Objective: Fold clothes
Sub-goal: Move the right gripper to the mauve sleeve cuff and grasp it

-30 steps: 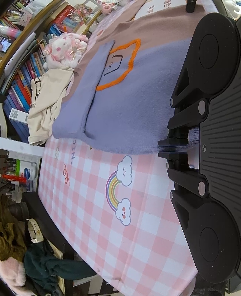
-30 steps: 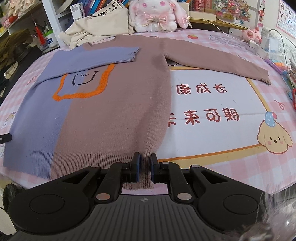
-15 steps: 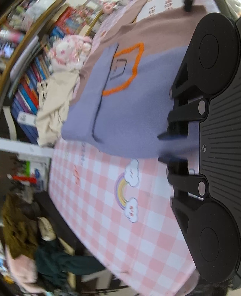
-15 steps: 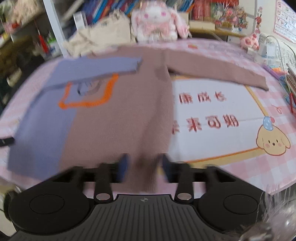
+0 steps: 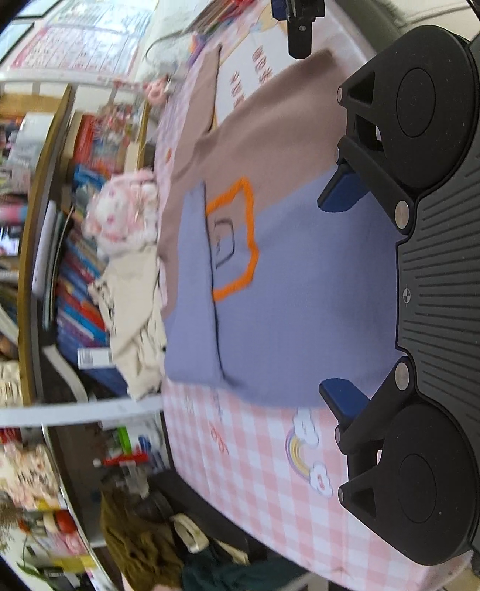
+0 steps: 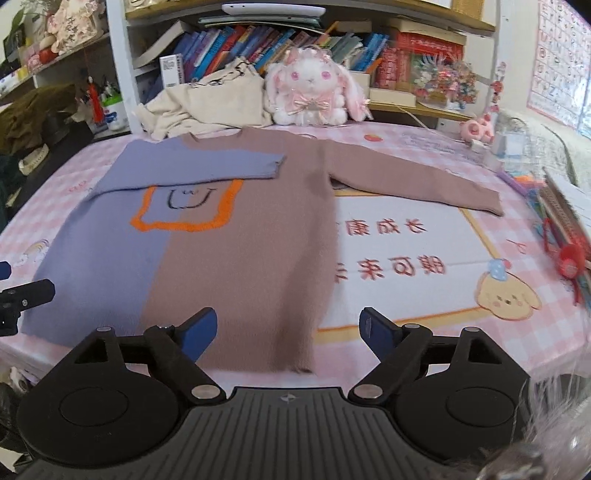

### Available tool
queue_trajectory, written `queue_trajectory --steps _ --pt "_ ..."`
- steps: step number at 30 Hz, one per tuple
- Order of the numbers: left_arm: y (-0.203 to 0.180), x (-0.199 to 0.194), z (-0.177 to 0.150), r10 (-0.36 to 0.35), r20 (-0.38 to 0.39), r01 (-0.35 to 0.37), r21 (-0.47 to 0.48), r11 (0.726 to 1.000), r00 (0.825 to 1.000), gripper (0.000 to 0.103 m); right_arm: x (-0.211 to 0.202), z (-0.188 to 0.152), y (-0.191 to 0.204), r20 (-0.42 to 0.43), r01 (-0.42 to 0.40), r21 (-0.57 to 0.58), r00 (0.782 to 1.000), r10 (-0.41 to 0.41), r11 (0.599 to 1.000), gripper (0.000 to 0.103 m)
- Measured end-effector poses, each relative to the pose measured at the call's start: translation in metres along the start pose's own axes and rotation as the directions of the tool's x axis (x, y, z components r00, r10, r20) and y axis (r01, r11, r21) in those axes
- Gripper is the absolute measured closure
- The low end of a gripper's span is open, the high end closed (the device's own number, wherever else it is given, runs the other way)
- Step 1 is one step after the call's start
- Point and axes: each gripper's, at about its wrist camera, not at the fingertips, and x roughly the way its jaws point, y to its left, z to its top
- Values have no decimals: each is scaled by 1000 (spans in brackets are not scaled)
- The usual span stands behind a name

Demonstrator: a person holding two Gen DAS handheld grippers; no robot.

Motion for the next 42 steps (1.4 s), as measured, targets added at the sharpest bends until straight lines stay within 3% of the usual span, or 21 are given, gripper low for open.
queue_trajectory --steps 7,14,23,31,34,37,42 --pt "-11 13 1 -58 -18 57 -23 998 998 4 -8 -10 -26 -36 94 80 995 -92 992 18" --pt "-16 24 7 -35 -23 33 -73 997 999 4 -2 -6 -44 -37 109 82 994 -106 991 18" --pt "-34 39 20 90 -56 -97 -146 984 994 4 37 19 -92 -24 51 127 999 -48 991 18" --pt "-84 58 40 230 -97 -248 -266 932 968 4 79 63 -169 4 -43 119 999 43 992 19" --pt "-108 64 45 256 -119 -281 -292 914 959 4 100 76 -208 -12 -57 159 998 60 986 27" --pt "-133 64 43 282 -142 -312 -284 907 949 4 120 86 -242 -34 -57 190 997 65 980 47" --pt "-149 57 37 335 -198 -382 -298 875 921 4 144 99 -289 -42 -60 244 997 72 968 56"
